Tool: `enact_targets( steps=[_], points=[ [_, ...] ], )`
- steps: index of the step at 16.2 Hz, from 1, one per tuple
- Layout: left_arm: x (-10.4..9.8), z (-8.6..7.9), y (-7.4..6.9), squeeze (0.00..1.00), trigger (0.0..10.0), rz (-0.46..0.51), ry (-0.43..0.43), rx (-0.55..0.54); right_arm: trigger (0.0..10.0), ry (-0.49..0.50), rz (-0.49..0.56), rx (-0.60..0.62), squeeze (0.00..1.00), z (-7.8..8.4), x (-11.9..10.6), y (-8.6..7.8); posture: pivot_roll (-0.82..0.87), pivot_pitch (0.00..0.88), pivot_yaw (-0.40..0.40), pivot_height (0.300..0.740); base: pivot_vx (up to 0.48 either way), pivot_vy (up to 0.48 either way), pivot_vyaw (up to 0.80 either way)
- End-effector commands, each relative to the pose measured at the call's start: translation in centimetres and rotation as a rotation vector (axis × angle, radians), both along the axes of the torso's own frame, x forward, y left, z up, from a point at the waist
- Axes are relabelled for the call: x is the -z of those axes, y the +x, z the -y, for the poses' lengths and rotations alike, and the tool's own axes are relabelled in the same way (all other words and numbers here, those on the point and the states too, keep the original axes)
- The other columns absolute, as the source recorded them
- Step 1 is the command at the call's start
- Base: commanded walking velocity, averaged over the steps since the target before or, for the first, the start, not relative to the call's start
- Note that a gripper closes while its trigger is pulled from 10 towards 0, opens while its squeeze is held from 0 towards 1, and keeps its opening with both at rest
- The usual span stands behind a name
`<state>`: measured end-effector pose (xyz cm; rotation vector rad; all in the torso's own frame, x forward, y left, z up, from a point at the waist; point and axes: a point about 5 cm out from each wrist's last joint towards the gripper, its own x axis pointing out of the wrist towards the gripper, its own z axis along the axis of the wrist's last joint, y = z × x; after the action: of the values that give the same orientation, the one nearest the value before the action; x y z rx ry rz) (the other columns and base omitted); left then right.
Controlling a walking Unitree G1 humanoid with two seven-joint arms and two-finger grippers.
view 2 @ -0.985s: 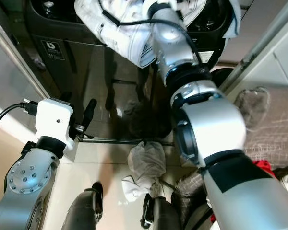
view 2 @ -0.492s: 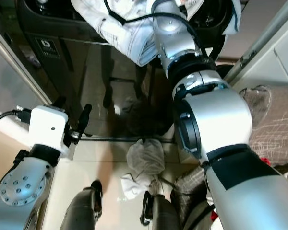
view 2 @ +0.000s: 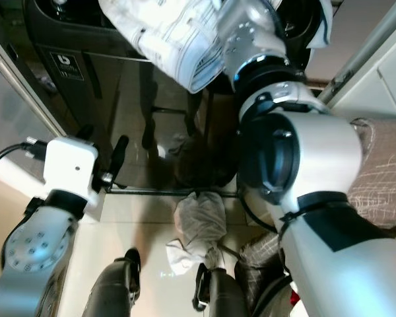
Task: Clothes washing
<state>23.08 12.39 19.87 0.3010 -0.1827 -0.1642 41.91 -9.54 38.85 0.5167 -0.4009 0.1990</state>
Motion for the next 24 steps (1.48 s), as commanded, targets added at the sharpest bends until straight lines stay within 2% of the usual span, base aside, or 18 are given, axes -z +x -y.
enact_targets(
  steps=[1, 2, 4, 5, 6, 7, 8, 9, 10, 11, 12, 13, 14, 15, 16, 18, 22, 24],
  points=[
    [0.2, 0.1, 0.2, 0.00, 10.0, 0.002, -0.008, 0.004, 10.0, -0.015, 0.135, 0.025, 1.00, 0.7, -2.5, -0.8, 0.31, 0.188, -0.113, 0.740, 0.000, 0.000, 0.00],
    [0.1, 0.3, 0.6, 0.00, 10.0, 0.016, -0.012, 0.007, 10.0, -0.088, 0.166, 0.053, 1.00, 0.7, -1.8, -0.8, 0.29, 0.167, -0.125, 0.740, 0.000, 0.000, 0.00],
    [0.1, 0.4, 1.2, 0.00, 10.0, 0.026, -0.014, 0.006, 10.0, -0.307, 0.184, 0.139, 1.00, 0.2, 0.7, -0.6, 0.27, 0.136, -0.140, 0.740, 0.000, 0.000, 0.00],
    [0.3, 0.5, 1.6, 0.00, 10.0, 0.026, -0.028, 0.001, 10.0, -0.435, 0.191, 0.193, 0.00, 0.0, 3.0, -0.5, 0.24, 0.120, -0.147, 0.740, 0.000, 0.000, 0.00],
    [0.7, 0.5, 1.5, 0.00, 10.0, 0.002, -0.051, 0.020, 10.0, -0.497, 0.202, 0.192, 0.00, -0.1, 5.7, -0.8, 0.22, 0.105, -0.151, 0.740, 0.000, 0.000, 0.00],
    [1.2, 0.6, 1.1, 0.00, 10.0, -0.028, -0.031, 0.092, 10.0, -0.534, 0.250, 0.220, 0.00, 0.3, 7.6, -1.8, 0.19, 0.100, -0.154, 0.740, 0.000, 0.000, 0.00],
    [1.5, 0.8, 0.7, 0.00, 10.0, -0.063, -0.037, 0.156, 10.0, -0.536, 0.265, 0.241, 0.00, 0.6, 8.0, -2.2, 0.18, 0.100, -0.155, 0.740, 0.000, 0.000, 0.00],
    [1.7, 1.6, -0.3, 0.00, 10.0, -0.092, 0.031, 0.290, 10.0, -0.556, 0.307, 0.261, 0.00, 0.6, 8.7, -3.5, 0.18, 0.100, -0.157, 0.740, 0.000, 0.000, 0.00],
    [1.2, 1.6, -0.6, 0.00, 10.0, -0.070, 0.045, 0.311, 10.0, -0.573, 0.339, 0.260, 0.00, 0.5, 9.6, -5.0, 0.17, 0.105, -0.155, 0.740, 0.000, 0.000, 0.00],
    [1.0, 1.6, -0.6, 0.00, 10.0, -0.056, 0.045, 0.308, 10.0, -0.578, 0.345, 0.258, 0.00, 0.4, 10.0, -5.6, 0.17, 0.109, -0.152, 0.740, 0.000, 0.000, 0.00],
    [0.8, 1.3, -0.6, 0.00, 10.0, -0.051, 0.033, 0.306, 10.0, -0.604, 0.312, 0.198, 0.00, -0.4, 12.3, -6.7, 0.18, 0.117, -0.148, 0.740, 0.000, 0.000, 0.00],
    [0.7, 1.2, -0.6, 0.00, 10.0, -0.048, 0.039, 0.300, 10.0, -0.611, 0.256, 0.150, 0.00, -1.0, 14.0, -6.8, 0.18, 0.127, -0.143, 0.740, 0.000, 0.000, 0.00],
    [0.6, 1.1, -0.6, 0.00, 10.0, -0.044, 0.037, 0.298, 10.0, -0.614, 0.176, 0.085, 0.00, -1.7, 16.7, -6.6, 0.19, 0.135, -0.139, 0.740, 0.000, 0.000, 0.00],
    [0.0, 1.1, -0.8, 0.00, 10.0, -0.023, 0.033, 0.297, 10.0, -0.595, 0.039, -0.002, 0.00, -2.8, 20.4, -6.6, 0.22, 0.168, -0.123, 0.740, 0.000, 0.000, 0.00],
    [-0.6, 1.0, -1.1, 0.00, 10.0, -0.010, 0.029, 0.297, 10.0, -0.577, -0.032, -0.048, 0.00, -4.0, 22.1, -6.5, 0.24, 0.197, -0.109, 0.740, 0.000, 0.000, 0.00],
    [-0.8, 1.0, -1.5, 0.00, 10.0, -0.008, 0.028, 0.291, 10.0, -0.557, -0.122, -0.108, 0.00, -5.2, 23.4, -6.1, 0.26, 0.215, -0.100, 0.740, 0.000, 0.000, 0.00],
    [-1.0, 1.2, -2.8, 0.00, 10.0, -0.028, -0.002, 0.278, 10.0, -0.642, -0.258, -0.086, 0.00, -5.9, 25.1, -5.1, 0.31, 0.272, -0.057, 0.740, 0.000, 0.000, 0.00],
    [-1.2, 1.4, -3.0, 0.00, 10.0, -0.028, -0.007, 0.277, 10.0, -0.679, -0.285, -0.064, 0.00, -6.3, 24.8, -4.6, 0.32, 0.272, -0.062, 0.740, 0.000, 0.000, 0.00]
  ],
)
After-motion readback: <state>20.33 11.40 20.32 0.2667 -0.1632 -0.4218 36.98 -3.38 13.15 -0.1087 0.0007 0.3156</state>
